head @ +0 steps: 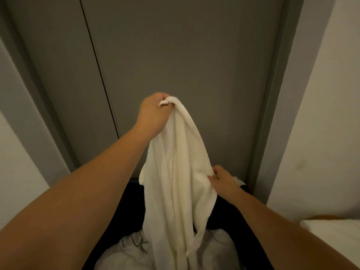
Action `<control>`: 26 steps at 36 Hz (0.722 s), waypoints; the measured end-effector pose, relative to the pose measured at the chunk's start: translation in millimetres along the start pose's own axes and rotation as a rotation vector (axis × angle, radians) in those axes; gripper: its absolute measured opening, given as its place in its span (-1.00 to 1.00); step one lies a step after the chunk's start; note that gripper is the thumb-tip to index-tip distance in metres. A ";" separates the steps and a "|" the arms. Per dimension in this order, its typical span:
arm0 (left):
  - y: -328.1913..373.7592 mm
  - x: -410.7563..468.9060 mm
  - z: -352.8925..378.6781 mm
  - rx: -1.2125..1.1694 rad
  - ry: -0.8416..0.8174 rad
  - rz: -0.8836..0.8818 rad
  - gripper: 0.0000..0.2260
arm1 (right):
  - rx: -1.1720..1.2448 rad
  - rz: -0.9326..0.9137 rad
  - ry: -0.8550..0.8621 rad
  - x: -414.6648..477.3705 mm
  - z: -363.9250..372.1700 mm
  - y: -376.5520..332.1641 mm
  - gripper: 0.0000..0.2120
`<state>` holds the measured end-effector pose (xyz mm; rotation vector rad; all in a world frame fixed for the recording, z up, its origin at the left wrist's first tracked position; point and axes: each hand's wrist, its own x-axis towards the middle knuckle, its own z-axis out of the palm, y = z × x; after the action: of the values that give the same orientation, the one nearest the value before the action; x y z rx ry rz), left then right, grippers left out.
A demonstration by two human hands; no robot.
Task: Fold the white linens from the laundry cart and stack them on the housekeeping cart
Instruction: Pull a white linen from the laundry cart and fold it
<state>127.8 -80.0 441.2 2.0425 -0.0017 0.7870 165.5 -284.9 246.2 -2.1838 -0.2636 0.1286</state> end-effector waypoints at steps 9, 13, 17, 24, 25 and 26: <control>-75.0 -22.9 -16.7 0.409 -0.104 -0.162 -0.73 | 0.036 -0.229 0.131 3.2 -61.4 -46.3 -0.79; -89.6 -48.5 5.4 0.254 -0.254 -0.202 -0.84 | -0.106 -0.350 0.083 3.7 -77.8 -79.9 -0.78; -79.9 -65.0 32.0 0.066 -0.466 -0.182 -0.53 | -0.185 -0.486 -0.020 0.1 -76.6 -104.7 -0.82; -67.7 -70.1 56.6 -0.130 -0.658 -0.223 -0.86 | -0.202 -0.479 -0.113 -7.9 -71.2 -106.5 -0.83; -67.1 -69.9 58.9 -0.123 -0.648 -0.234 -0.93 | -0.206 -0.466 -0.101 -9.2 -72.9 -105.3 -0.83; -67.2 -69.2 60.4 -0.108 -0.618 -0.238 -0.92 | -0.222 -0.444 -0.085 -10.4 -75.6 -103.5 -0.82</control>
<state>124.5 -107.2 330.8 2.0570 -0.1441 -0.0079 155.0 -288.1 374.4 -2.2825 -0.8358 -0.0604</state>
